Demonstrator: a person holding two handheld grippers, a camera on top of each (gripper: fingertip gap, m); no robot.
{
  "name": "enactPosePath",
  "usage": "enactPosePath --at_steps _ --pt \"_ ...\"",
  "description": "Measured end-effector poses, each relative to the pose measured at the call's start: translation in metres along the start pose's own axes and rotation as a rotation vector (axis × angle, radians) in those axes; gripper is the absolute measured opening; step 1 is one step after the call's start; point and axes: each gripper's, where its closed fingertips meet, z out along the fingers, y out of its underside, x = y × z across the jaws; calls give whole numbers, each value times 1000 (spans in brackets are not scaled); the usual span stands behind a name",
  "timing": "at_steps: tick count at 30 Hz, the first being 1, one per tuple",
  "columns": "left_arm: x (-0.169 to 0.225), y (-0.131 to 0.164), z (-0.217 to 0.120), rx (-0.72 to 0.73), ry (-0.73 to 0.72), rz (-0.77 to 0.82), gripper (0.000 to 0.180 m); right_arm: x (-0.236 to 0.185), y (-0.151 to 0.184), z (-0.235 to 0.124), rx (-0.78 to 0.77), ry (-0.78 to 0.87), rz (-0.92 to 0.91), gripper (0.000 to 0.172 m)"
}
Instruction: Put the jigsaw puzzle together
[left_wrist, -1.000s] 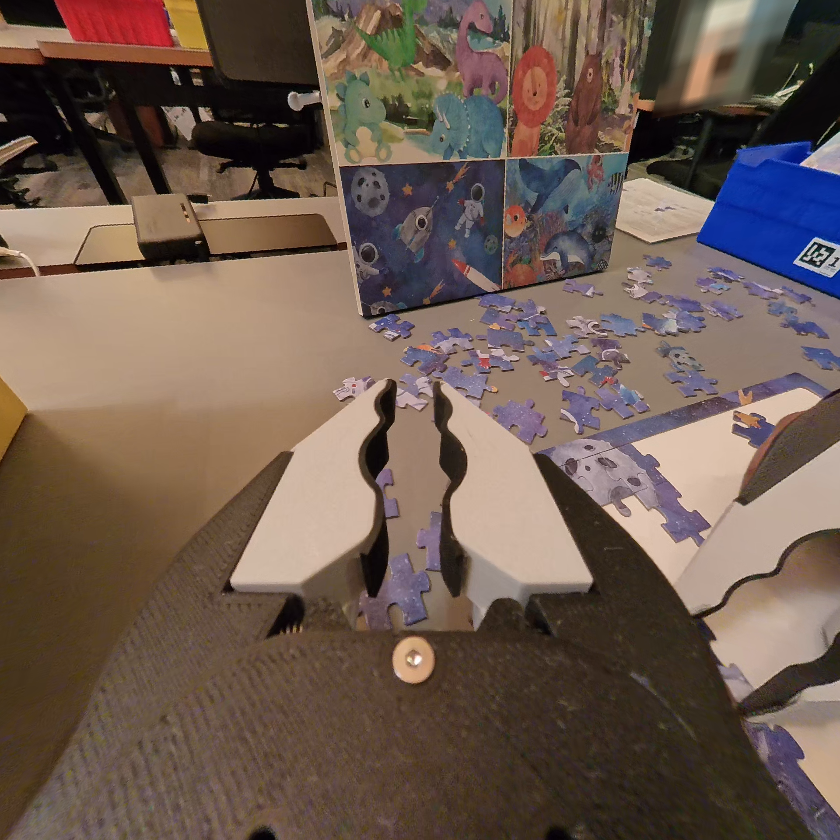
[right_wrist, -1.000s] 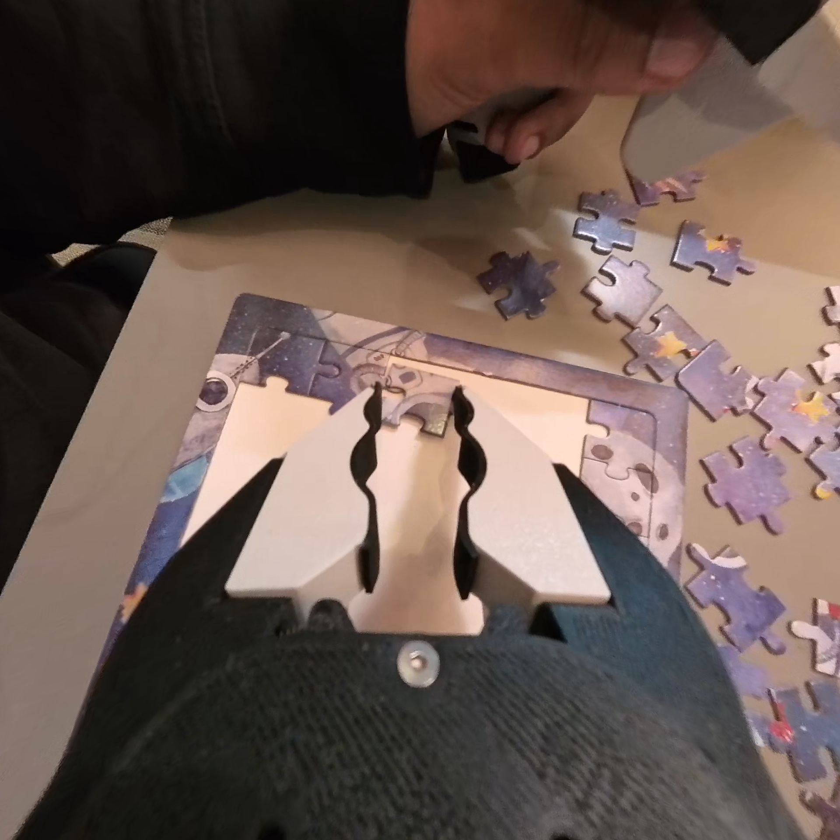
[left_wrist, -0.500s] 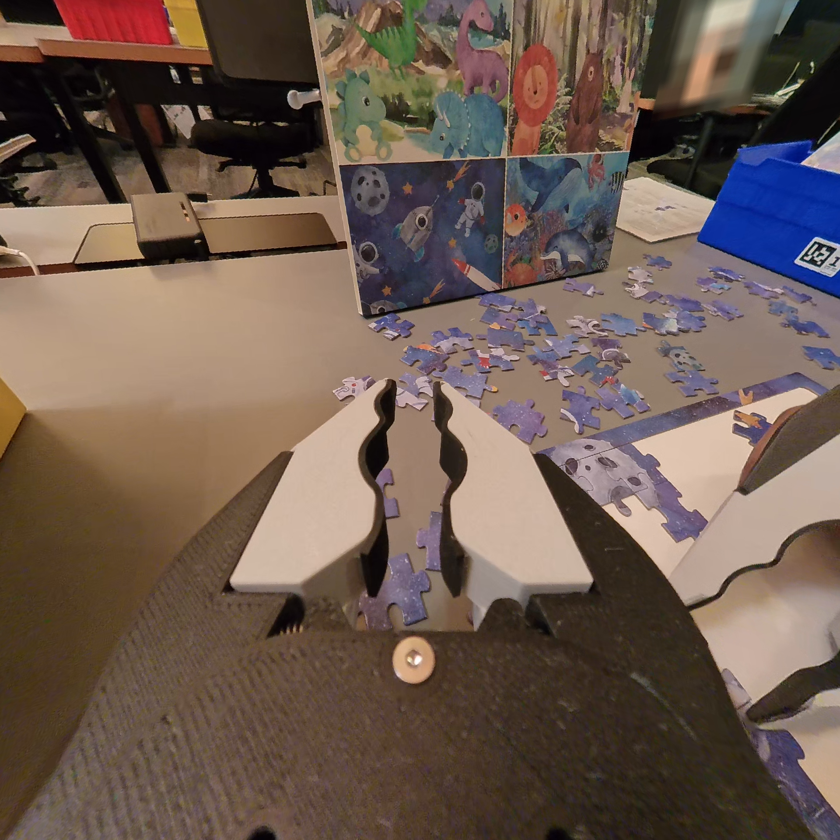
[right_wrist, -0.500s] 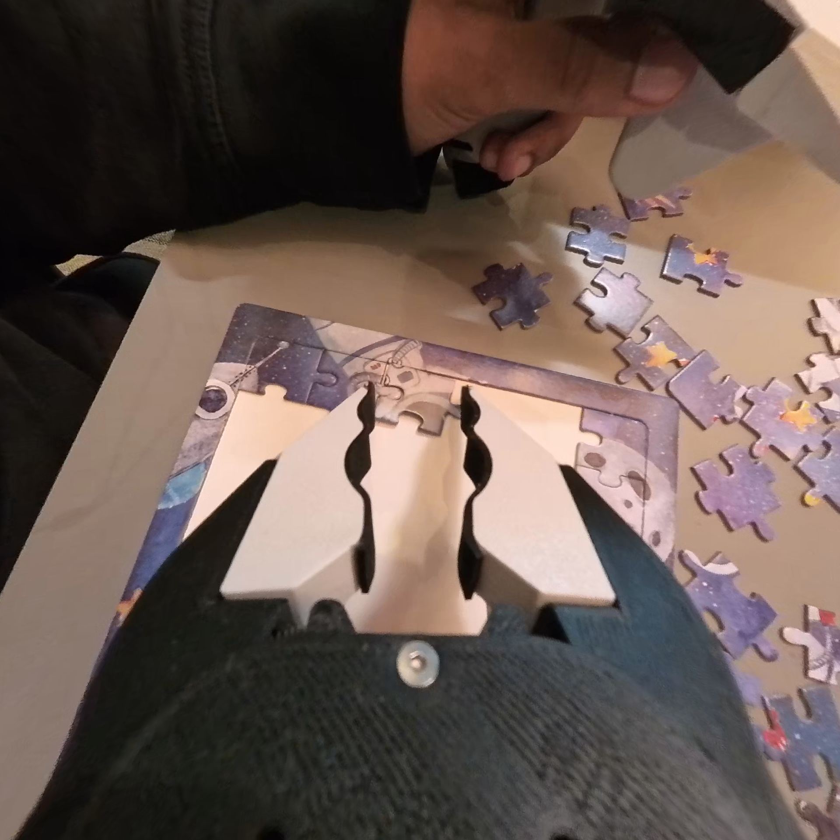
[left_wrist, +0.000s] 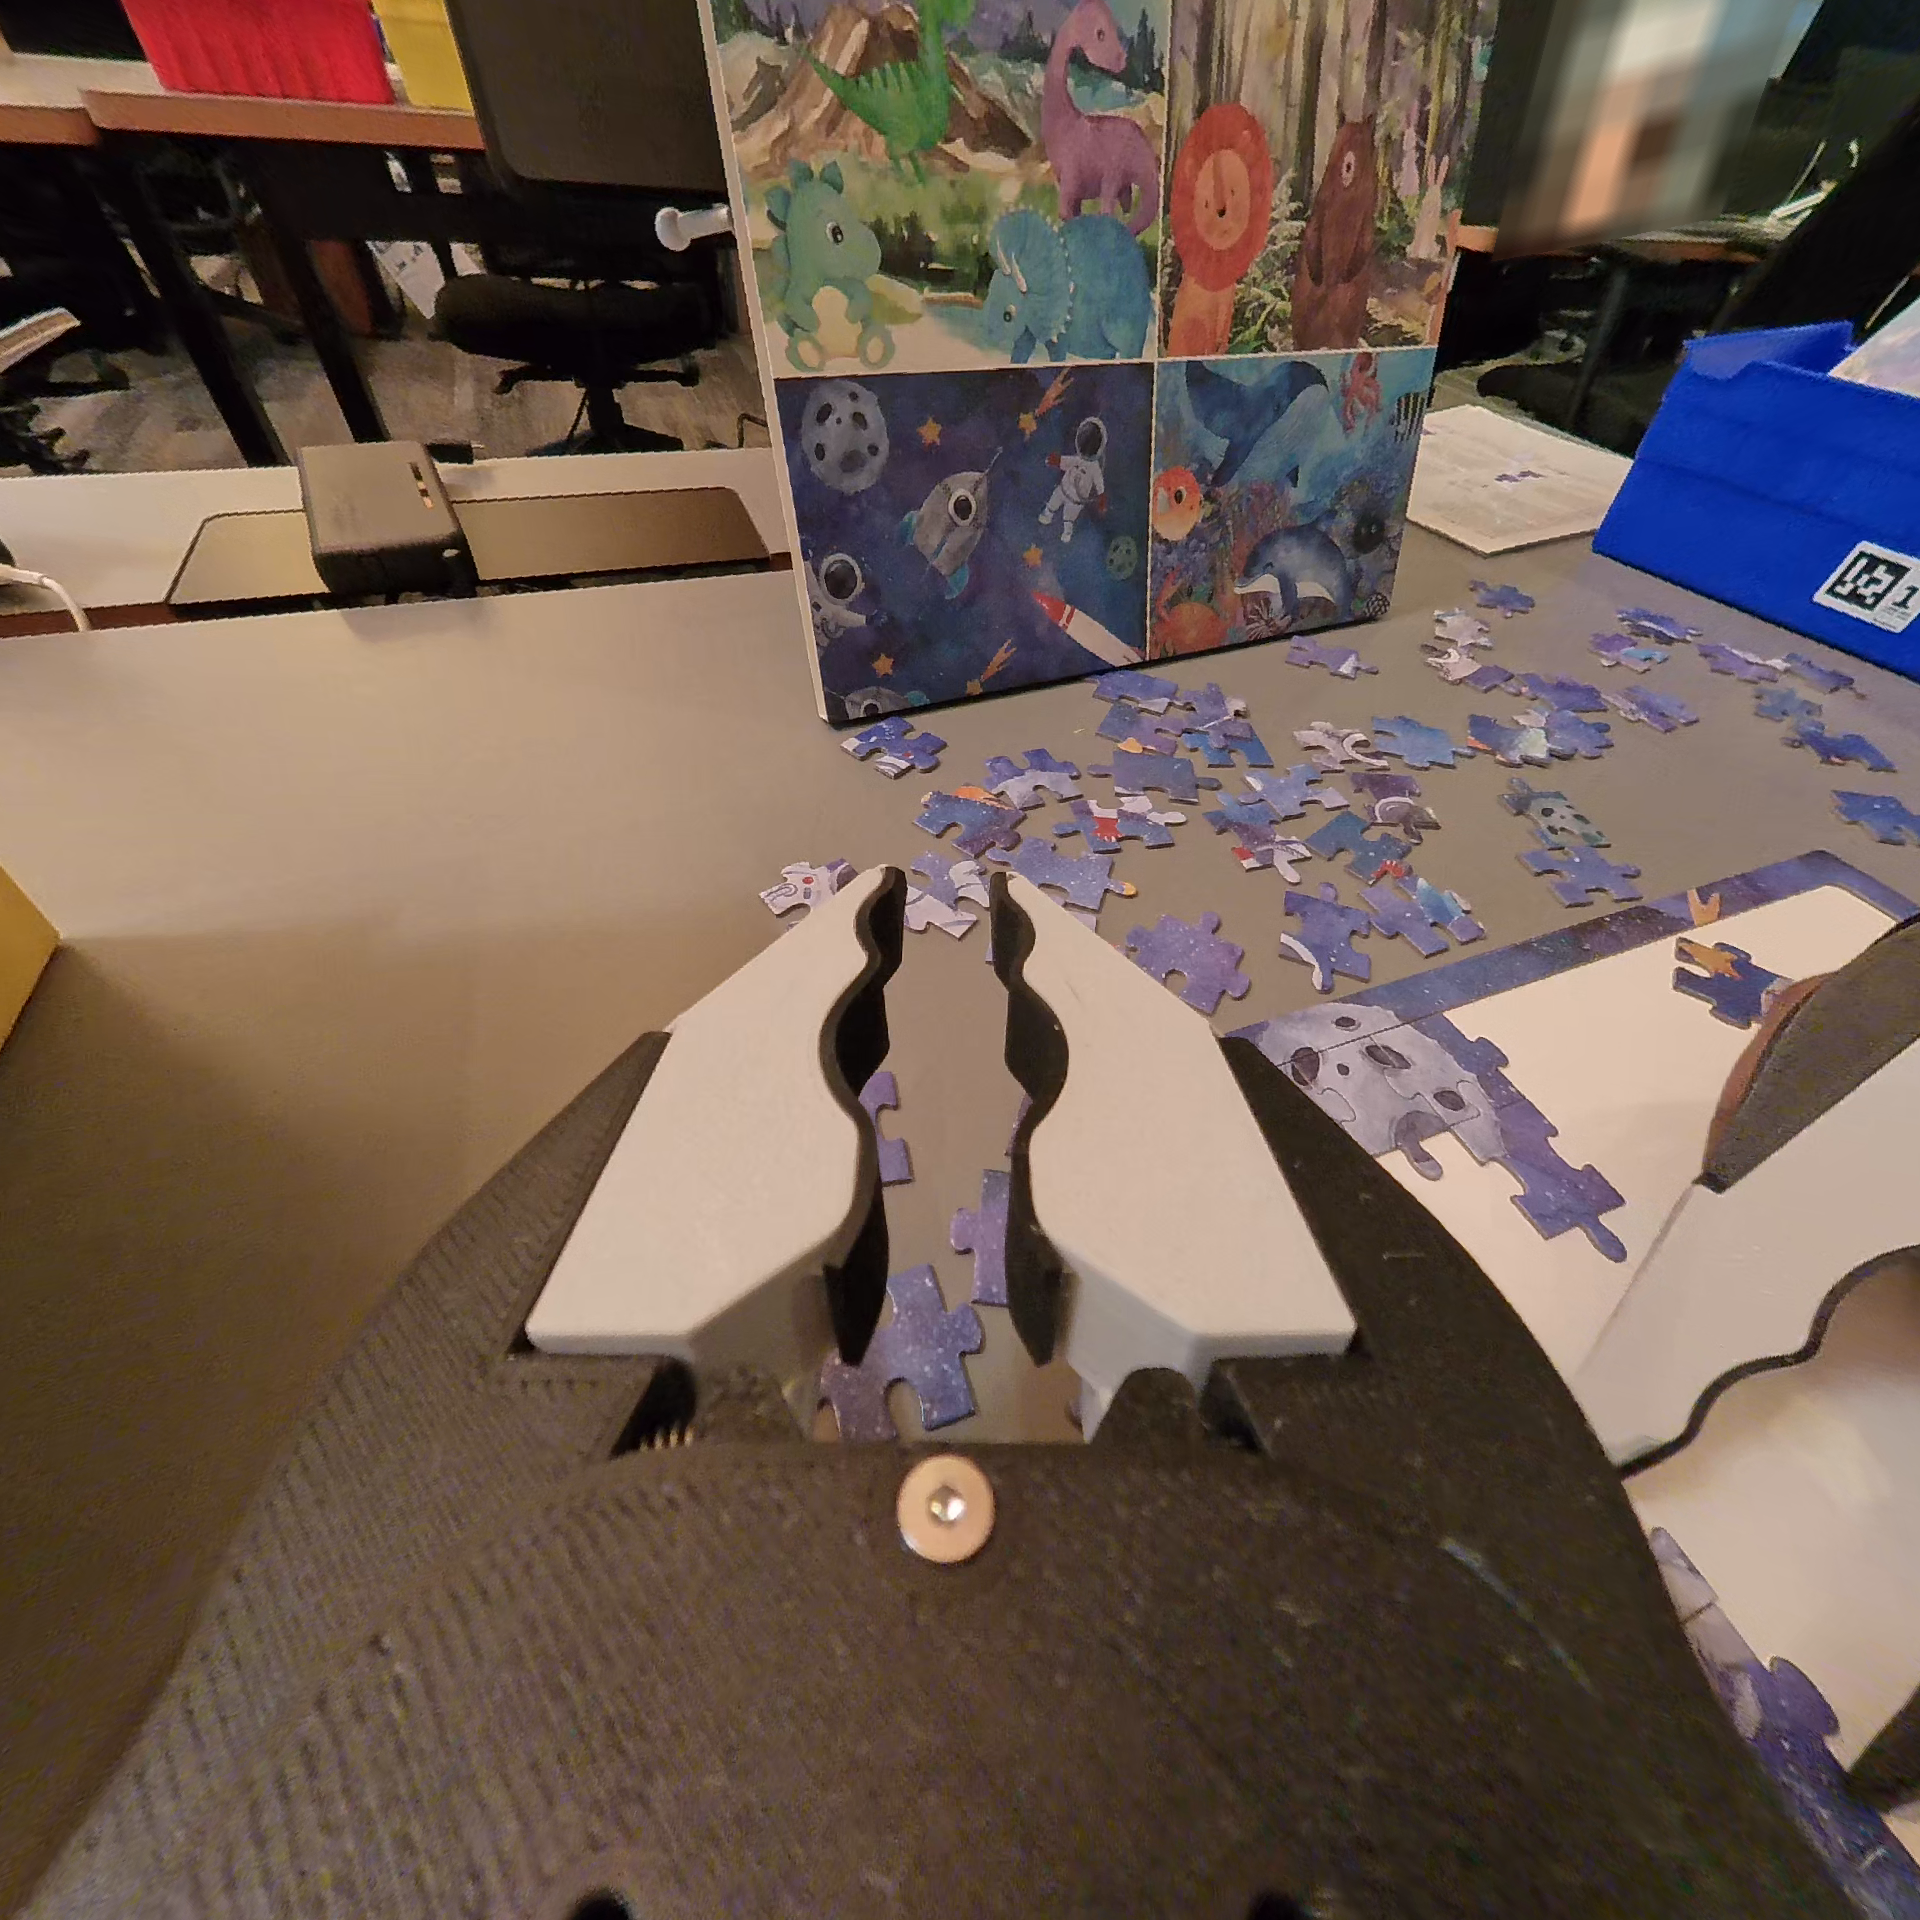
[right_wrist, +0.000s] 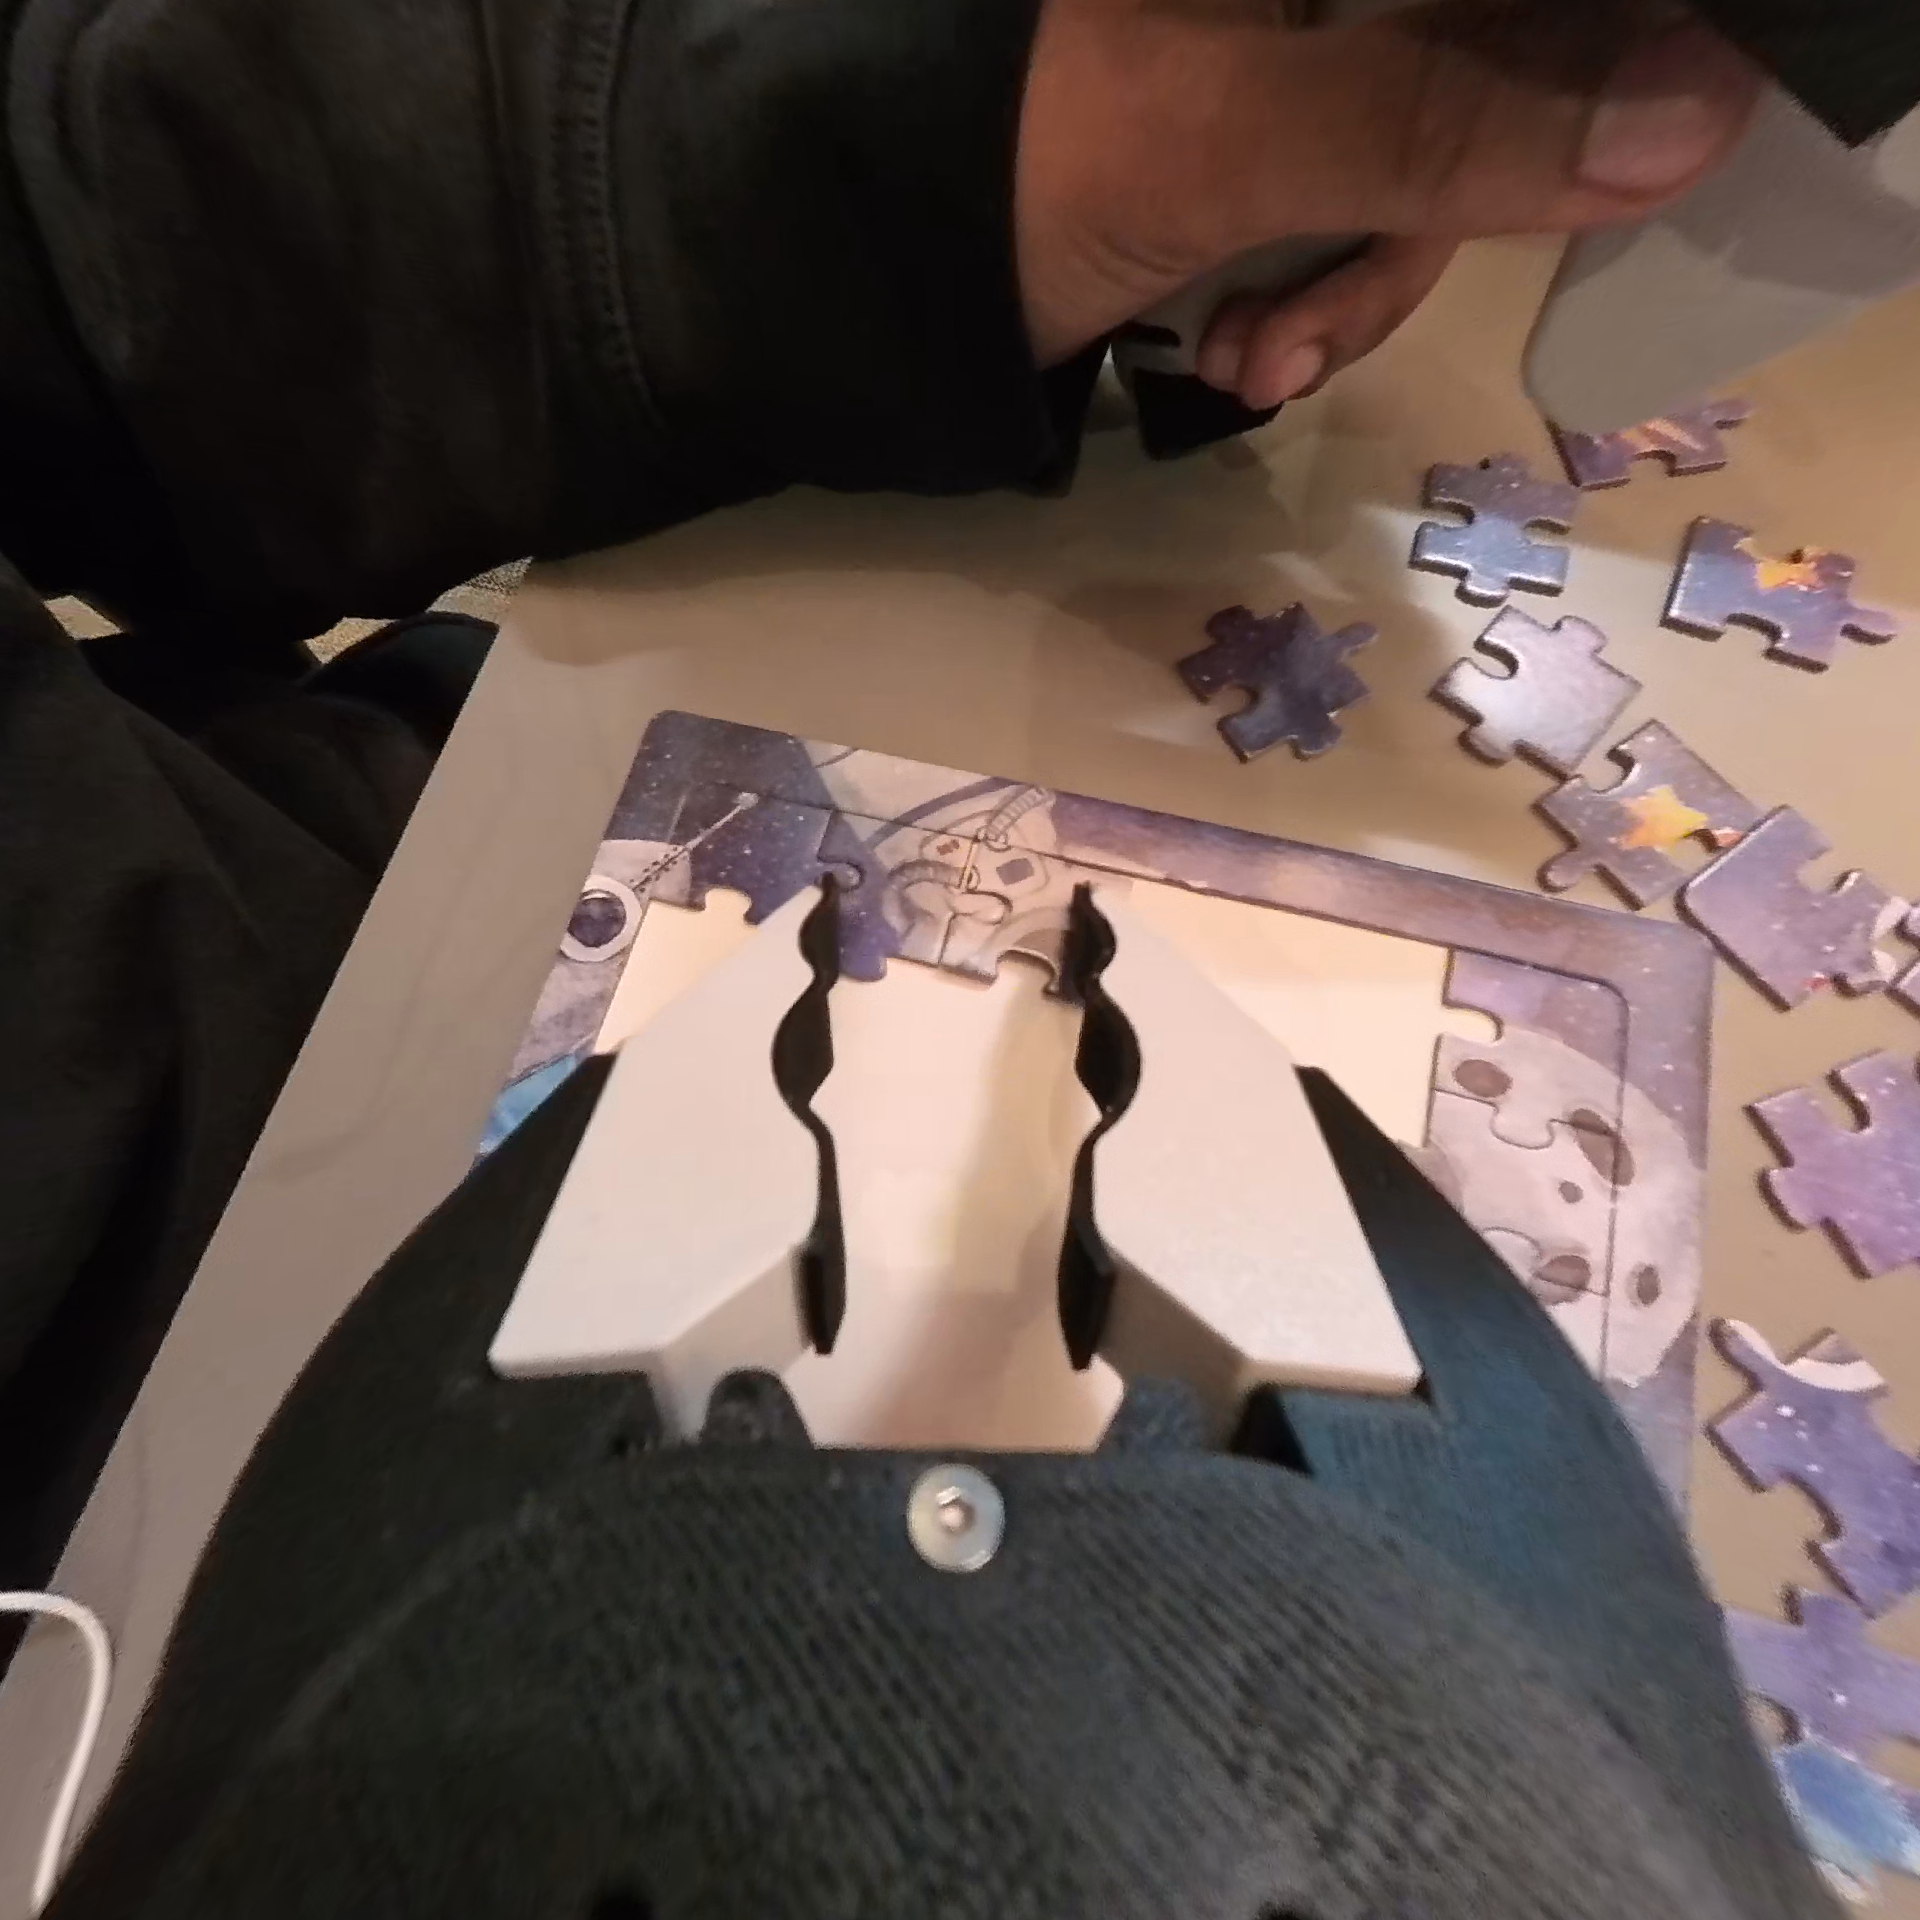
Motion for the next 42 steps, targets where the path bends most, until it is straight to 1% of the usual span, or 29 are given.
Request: enactPosePath --at_steps 11,15,19,24,30,42 --pt "0 0 0 -1 0 1 15 -12 -1 2 -6 -47 -8 44" --pt "0 0 0 0 0 0 15 -5 -2 -3 5 -5 -8 42" --pt "0 0 0 -1 1 0 15 8 0 -10 19 40 31 44" --pt "0 0 0 -1 1 0 15 13 9 -10 -13 59 48 47" --pt "0 0 0 -2 1 1 15 13 10 -7 -15 57 80 46" --pt "0 0 0 -1 1 1 15 9 9 -5 -12 44 53 42"
